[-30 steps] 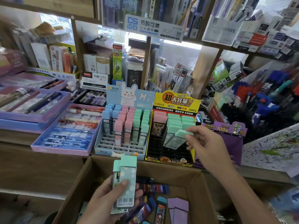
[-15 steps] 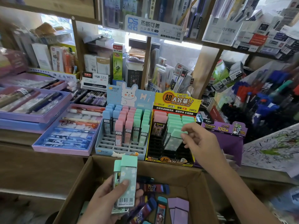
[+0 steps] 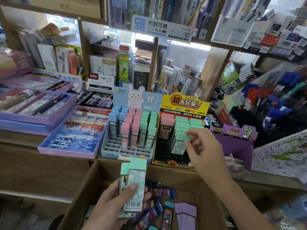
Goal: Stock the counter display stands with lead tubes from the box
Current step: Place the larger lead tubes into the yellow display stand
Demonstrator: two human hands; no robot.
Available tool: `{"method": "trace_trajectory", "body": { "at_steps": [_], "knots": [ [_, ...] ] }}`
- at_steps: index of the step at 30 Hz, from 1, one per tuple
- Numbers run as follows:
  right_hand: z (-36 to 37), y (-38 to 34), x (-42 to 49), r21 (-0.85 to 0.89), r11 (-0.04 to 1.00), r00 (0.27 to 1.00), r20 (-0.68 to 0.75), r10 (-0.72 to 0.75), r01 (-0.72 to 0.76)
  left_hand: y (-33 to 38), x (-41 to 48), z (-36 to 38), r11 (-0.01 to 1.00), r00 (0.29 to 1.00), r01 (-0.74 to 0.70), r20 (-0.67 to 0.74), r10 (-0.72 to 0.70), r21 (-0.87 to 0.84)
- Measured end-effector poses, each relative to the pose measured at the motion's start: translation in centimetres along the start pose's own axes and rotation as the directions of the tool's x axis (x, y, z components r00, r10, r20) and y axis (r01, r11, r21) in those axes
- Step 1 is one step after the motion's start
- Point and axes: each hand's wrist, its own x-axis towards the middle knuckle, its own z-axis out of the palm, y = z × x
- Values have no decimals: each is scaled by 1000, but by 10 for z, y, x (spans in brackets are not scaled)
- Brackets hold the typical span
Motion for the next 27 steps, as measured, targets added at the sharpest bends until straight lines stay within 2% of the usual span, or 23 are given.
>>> {"method": "trace_trajectory", "body": {
  "at_steps": [3, 7, 11, 16, 20, 24, 27],
  "knots": [
    [11, -19, -17, 204, 966, 983, 124, 136, -160, -1, 2, 0, 1000, 1000, -1, 3, 1, 17],
    [31, -37, -39, 302, 880, 901, 351, 256, -367, 0, 3, 0, 997, 1000, -21, 24, 19, 68],
    [45, -47, -49, 377, 786, 830, 478, 288, -489, -3, 5, -3, 996, 998, -33, 57, 28, 83],
    [49, -52, -52, 423, 707, 798, 495, 344, -567, -7, 9, -6, 999, 994, -26, 111, 21, 41],
    [41, -48, -52, 471, 647, 787, 497, 367, -599, -7, 9, -6, 999, 997, -10, 71, 7, 46],
    [25, -40, -45, 522, 649, 827, 433, 358, -554, -8, 11, -6, 999, 1000, -24, -8, 25, 30],
    [7, -35, -36, 512, 712, 874, 349, 339, -480, -9, 10, -5, 998, 999, -31, 4, 32, -48]
  ]
}}
